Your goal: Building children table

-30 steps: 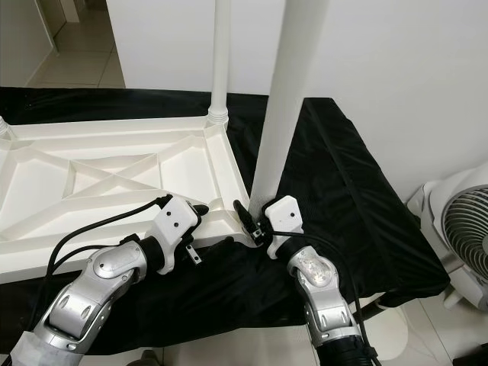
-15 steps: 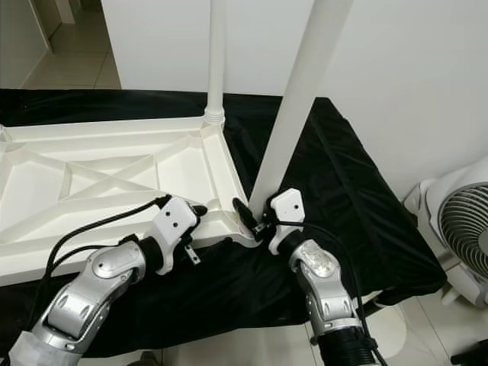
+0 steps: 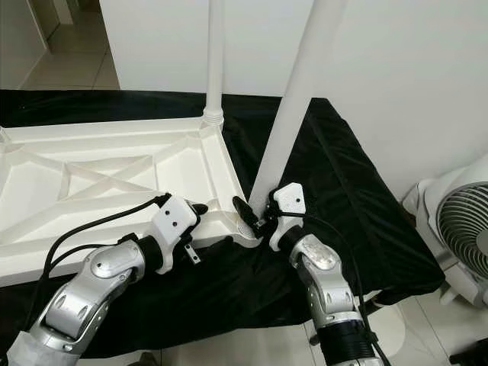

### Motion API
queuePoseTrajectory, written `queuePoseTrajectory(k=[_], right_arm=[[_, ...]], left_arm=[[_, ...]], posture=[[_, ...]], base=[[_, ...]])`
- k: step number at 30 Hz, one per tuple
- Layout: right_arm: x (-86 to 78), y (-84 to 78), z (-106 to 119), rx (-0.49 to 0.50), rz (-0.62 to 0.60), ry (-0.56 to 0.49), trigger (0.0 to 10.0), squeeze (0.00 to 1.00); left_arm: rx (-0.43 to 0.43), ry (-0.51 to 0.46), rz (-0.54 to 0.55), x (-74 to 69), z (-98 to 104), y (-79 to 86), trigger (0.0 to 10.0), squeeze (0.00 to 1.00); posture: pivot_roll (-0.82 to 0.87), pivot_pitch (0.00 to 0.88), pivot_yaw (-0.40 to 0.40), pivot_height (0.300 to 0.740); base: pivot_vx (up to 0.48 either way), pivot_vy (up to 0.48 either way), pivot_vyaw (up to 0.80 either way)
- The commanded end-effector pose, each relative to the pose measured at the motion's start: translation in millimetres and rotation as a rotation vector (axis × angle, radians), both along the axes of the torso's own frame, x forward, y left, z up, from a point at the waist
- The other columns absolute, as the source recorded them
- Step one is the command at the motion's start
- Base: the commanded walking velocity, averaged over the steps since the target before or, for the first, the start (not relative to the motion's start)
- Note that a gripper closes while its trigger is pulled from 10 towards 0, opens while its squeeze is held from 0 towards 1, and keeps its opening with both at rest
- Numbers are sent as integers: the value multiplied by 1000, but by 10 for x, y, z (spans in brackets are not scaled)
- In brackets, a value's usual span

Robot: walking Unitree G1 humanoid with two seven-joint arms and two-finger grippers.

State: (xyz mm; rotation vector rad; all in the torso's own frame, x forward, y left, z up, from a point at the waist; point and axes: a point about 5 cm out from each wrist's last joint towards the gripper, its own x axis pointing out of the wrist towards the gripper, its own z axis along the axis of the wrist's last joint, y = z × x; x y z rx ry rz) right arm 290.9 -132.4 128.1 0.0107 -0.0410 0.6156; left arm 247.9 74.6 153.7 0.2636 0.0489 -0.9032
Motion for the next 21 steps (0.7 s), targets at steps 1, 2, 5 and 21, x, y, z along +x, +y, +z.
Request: queuePoseTrajectory(k=[1,2,5,21], right_arm=[[-62,-69,-381,-19,-54,210,10000,0],[-62,-69,-381,-19,-54,210,10000,0],[-56,-76,-395,-23,-67,222,10000,0],[-49,-53,-370,-26,-72,181,10000,0]], left_arm=[[-3,11,-18,-29,0,-28,10000,0],[-3,11,-18,-29,0,-28,10000,0],[-3,11,-17,-35,0,-30,10000,0],[-11,14,-9,-38,6,-37,10000,0]], posture=[[140,43,-61,740],[140,43,-61,740],[142,47,-66,740],[149,45,-73,740]], base=[[0,0,0],[0,0,0],[0,0,0],[0,0,0]])
